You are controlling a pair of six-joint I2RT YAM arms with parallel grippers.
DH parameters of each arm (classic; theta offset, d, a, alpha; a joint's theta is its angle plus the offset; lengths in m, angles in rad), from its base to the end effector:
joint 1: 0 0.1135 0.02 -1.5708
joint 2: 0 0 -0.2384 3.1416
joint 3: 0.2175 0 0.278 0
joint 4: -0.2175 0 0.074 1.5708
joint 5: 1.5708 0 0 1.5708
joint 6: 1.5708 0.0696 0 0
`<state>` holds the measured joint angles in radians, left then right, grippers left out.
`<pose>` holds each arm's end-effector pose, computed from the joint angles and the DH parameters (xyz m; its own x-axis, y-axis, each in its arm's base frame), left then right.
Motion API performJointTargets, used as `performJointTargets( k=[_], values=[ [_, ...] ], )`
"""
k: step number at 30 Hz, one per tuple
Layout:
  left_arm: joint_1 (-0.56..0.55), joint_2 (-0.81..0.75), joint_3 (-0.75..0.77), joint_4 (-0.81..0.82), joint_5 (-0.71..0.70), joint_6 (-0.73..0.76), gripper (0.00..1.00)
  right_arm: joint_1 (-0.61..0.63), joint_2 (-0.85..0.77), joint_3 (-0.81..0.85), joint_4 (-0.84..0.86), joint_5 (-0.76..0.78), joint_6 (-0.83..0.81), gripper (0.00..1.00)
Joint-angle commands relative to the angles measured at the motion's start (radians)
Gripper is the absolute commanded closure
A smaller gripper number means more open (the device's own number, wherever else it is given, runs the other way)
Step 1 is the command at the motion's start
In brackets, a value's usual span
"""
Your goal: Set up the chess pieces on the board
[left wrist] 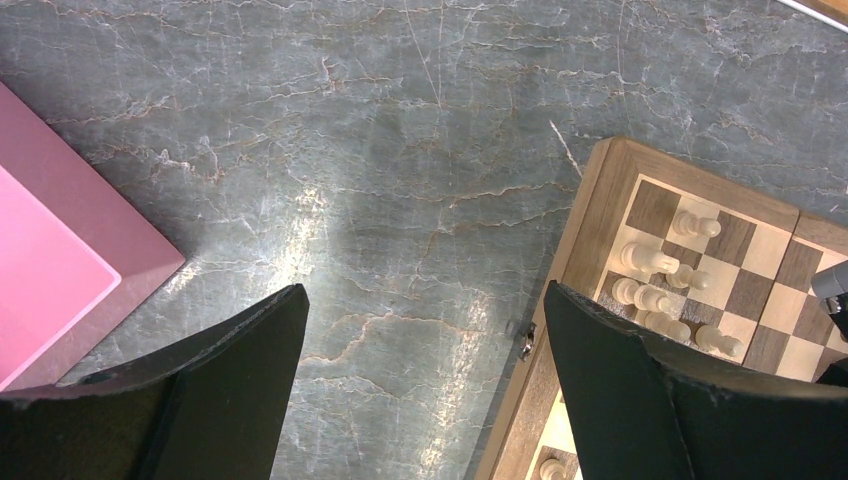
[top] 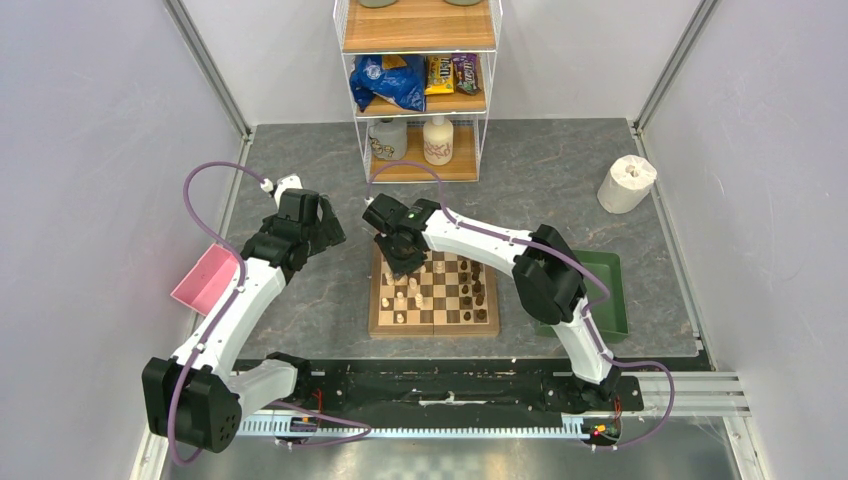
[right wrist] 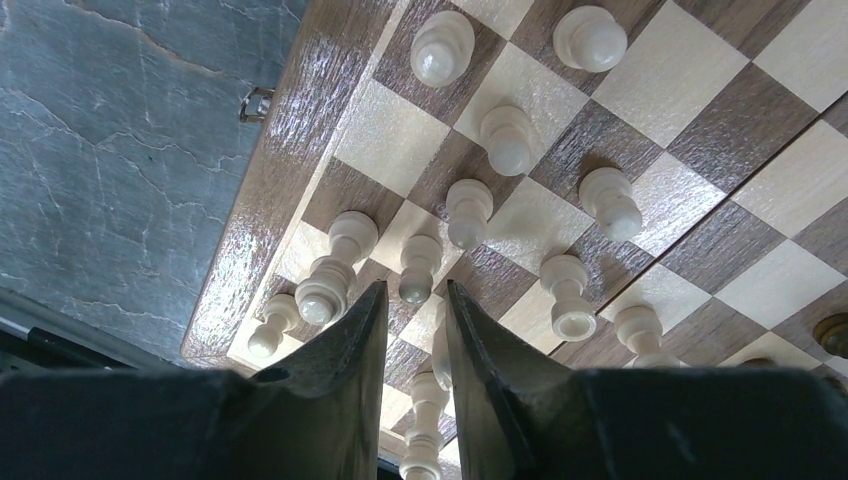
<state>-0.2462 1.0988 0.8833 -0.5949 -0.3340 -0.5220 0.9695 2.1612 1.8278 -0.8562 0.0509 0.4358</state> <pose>0.2829 -0.0476 0.2251 -0.6147 -0.3312 -0.7159 -0.3407 0.9300 -0.1378 0.2757 0.3957 0.1462 -0.8192 -0.4488 -0.3572 -0.5152 0.8494 0.1142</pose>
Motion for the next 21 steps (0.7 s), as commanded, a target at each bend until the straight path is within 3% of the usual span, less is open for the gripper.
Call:
performJointTargets(
  k=[1, 10, 15, 21],
  values=[
    [0.005, -0.008, 0.0, 0.034, 0.006, -0.006, 0.05, 0.005, -0.064, 0.054, -0.015, 0.026, -0.006, 0.64],
    [0.005, -0.011, 0.0, 0.034, 0.007, -0.006, 0.05, 0.005, -0.109, 0.103, -0.023, -0.01, -0.026, 0.59],
    [0.005, -0.014, 0.0, 0.034, 0.006, -0.006, 0.05, 0.012, -0.083, 0.121, -0.017, -0.048, -0.024, 0.5],
    [0.005, -0.012, 0.002, 0.035, 0.007, -0.006, 0.05, 0.026, -0.018, 0.168, -0.041, -0.058, -0.026, 0.49]
  ],
)
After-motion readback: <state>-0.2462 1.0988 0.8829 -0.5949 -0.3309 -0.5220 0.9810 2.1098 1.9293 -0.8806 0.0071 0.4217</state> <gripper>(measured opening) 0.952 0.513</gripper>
